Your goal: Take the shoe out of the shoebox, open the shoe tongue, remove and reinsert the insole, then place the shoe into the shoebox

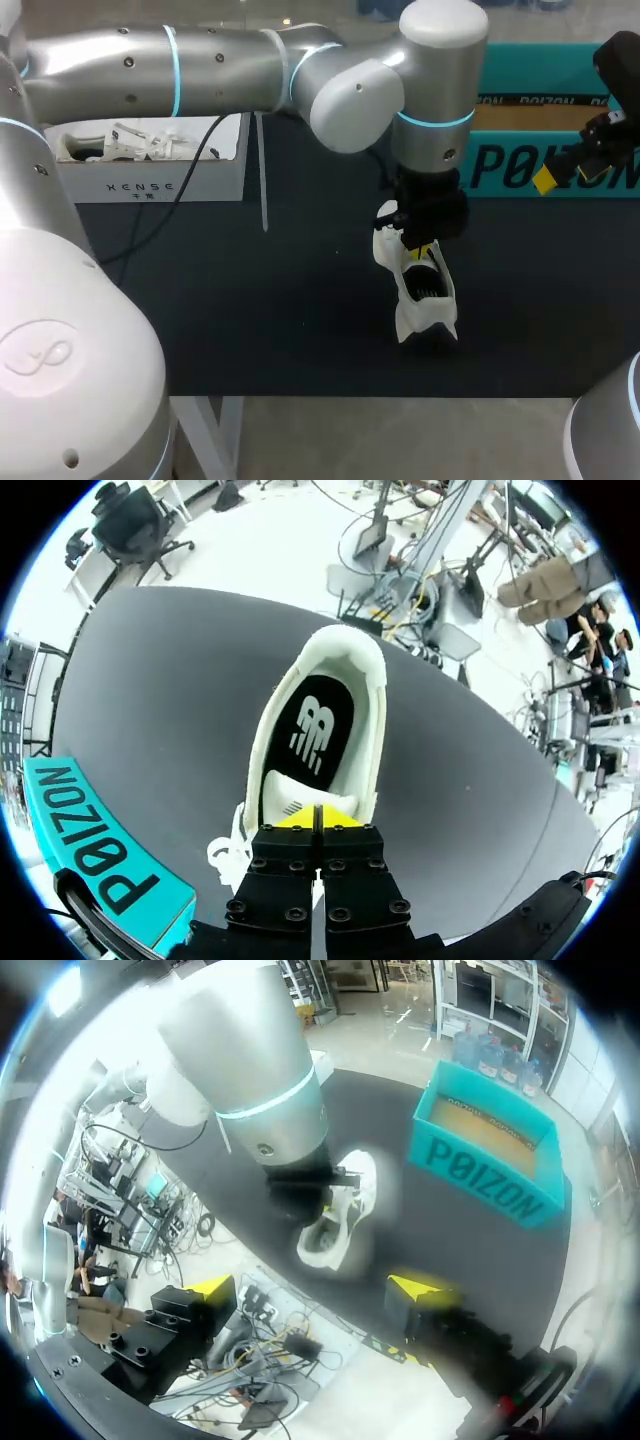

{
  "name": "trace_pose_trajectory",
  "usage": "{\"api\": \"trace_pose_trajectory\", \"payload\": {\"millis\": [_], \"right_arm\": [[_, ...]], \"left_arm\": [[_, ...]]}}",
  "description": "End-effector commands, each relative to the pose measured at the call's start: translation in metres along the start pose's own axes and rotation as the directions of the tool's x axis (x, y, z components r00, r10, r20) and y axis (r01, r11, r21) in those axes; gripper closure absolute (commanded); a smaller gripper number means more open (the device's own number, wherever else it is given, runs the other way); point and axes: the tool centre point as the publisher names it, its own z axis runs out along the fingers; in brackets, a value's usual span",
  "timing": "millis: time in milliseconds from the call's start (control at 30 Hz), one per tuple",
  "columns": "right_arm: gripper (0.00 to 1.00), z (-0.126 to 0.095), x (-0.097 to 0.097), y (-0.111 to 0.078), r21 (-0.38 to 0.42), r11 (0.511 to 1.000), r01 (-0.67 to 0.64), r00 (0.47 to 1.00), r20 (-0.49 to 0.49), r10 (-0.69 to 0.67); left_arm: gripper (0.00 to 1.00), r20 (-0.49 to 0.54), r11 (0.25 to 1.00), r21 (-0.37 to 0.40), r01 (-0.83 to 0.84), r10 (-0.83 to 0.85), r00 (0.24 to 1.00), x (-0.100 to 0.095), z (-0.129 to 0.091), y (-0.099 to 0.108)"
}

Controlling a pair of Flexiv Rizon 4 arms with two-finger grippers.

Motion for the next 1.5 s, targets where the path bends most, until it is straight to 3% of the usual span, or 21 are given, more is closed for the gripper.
{"api": "trace_pose_trajectory", "payload": {"millis": [33, 267, 467, 667, 833, 1067, 1500], "right_arm": [[0.0, 0.001, 0.0, 0.003, 0.006, 1.0, -0.002, 1.0, -0.001, 0.002], [0.0, 0.001, 0.0, 0.003, 0.006, 1.0, -0.002, 1.0, -0.001, 0.002], [0.0, 0.001, 0.0, 0.003, 0.006, 1.0, -0.002, 1.0, -0.001, 0.002], [0.0, 0.001, 0.0, 0.003, 0.006, 1.0, -0.002, 1.0, -0.001, 0.002], [0.0, 0.001, 0.0, 0.003, 0.006, 1.0, -0.002, 1.0, -0.001, 0.002], [0.0, 0.001, 0.0, 0.003, 0.006, 1.0, -0.002, 1.0, -0.001, 0.002], [0.0, -0.004, -0.004, 0.002, 0.003, 1.0, -0.004, 1.0, 0.007, 0.004]], "left_arm": [[1.0, -0.003, 0.999, 0.005, 0.052, -0.052, 0.999, 0.004, 0.002, -0.007], [1.0, 0.029, 0.985, -0.015, 0.169, -0.169, 0.985, 0.022, -0.017, -0.018], [1.0, -0.039, 0.954, -0.039, 0.298, -0.3, 0.953, 0.042, -0.023, -0.036], [1.0, -0.008, 0.908, 0.026, 0.418, -0.418, 0.909, 0.064, -0.024, -0.057], [1.0, 0.026, 0.88, 0.07, 0.471, -0.473, 0.881, 0.08, -0.024, -0.061], [1.0, 0.029, 0.871, 0.069, 0.487, -0.49, 0.871, 0.085, -0.025, -0.064], [1.0, 0.036, 0.875, 0.06, 0.48, -0.483, 0.875, 0.073, -0.034, -0.073]]}}
